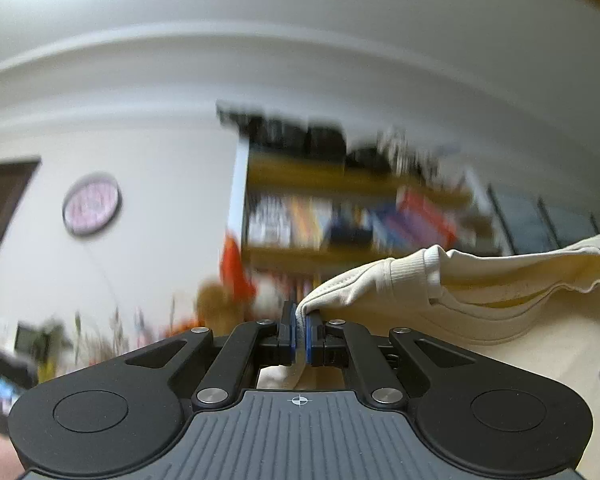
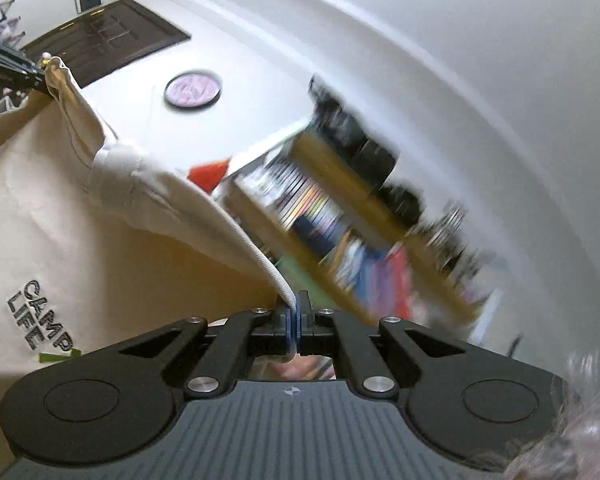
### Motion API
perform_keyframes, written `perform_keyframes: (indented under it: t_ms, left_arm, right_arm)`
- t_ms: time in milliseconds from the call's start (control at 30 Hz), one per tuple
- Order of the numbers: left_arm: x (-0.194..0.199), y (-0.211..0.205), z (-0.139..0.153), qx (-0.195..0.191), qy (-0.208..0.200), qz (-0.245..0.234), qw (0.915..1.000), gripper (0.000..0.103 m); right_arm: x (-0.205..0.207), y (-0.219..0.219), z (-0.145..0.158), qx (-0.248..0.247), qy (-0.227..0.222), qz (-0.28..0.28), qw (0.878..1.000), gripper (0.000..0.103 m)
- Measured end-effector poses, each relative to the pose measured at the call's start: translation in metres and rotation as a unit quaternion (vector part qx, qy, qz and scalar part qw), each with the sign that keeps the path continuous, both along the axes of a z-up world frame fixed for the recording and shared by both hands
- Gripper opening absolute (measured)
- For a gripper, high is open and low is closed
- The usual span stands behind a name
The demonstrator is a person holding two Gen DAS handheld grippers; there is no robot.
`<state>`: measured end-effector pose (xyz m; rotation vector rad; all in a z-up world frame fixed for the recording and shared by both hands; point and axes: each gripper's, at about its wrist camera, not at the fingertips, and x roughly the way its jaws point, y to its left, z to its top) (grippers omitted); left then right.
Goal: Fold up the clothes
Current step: 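Lift the T-shirt by its shoulders with both grippers, letting it hang open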
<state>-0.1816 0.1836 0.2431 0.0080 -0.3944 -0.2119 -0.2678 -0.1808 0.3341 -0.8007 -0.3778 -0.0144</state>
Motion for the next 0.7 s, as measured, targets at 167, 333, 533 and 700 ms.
perform_keyframes:
  t_ms: [167,333,533,700]
  left_arm:
    - [0.130,-0.030,-0.094,0.071,0.219,0.019,0.9729,0.006]
    - [0.244,-0.061,-0.189,0.140,0.384,0.035,0.9118,0.006]
    - [0.346,-0.078,-0.245,0.146,0.465,0.071,0.8705,0.006]
    - [0.395,-0.068,-0.269,0.118,0.502,0.109,0.8500,0.006]
  right_arm:
    - [0.120,-0.031,-0.060,0.011,0.239,-0.004,0.971,0.002]
    - [0.257,-0.040,-0.201,0.034,0.438,-0.019,0.898,0.002]
    - [0.378,-0.036,-0.300,0.078,0.509,-0.045,0.856,0.002]
    - [0.444,-0.022,-0.338,0.096,0.535,-0.041,0.838,0.002]
